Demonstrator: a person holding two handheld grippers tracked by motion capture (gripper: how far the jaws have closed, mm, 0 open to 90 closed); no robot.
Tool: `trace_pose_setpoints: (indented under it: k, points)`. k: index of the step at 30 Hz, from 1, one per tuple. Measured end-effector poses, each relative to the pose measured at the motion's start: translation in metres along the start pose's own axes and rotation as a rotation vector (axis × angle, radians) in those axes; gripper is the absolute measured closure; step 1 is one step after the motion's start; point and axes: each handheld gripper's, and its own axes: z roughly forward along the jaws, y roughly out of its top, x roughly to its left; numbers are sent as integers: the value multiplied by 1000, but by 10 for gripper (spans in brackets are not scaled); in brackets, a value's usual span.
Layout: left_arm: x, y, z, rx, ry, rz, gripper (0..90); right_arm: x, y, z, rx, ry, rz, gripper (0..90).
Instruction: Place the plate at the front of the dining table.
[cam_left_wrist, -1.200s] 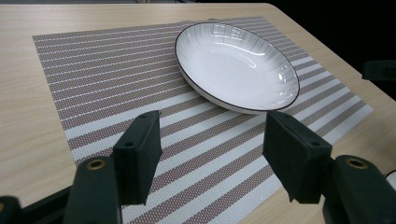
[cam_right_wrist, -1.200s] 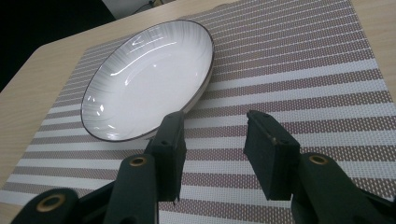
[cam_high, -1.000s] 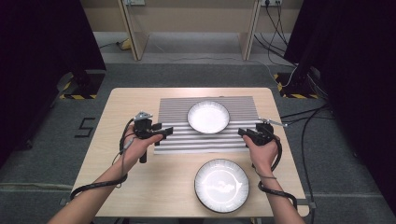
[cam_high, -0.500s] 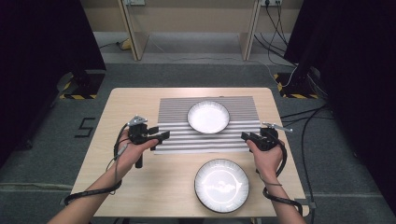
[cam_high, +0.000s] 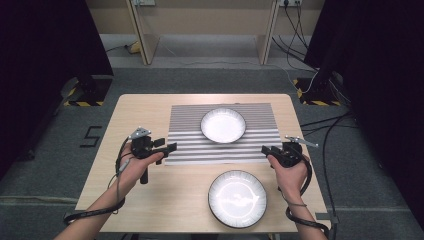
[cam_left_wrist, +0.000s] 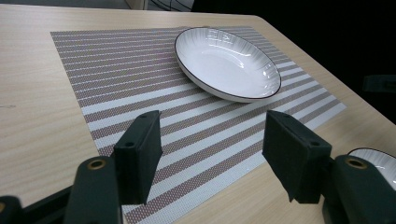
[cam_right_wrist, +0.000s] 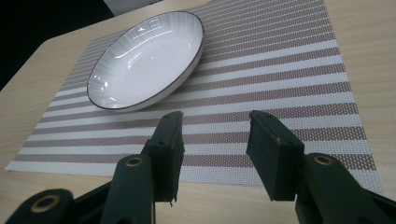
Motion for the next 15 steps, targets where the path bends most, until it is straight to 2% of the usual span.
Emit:
trace_pose_setpoints:
  k: [15]
  points:
    - [3,-10,-13,-7,-2,-1,368,-8,-12,-15,-4,-8,2,547]
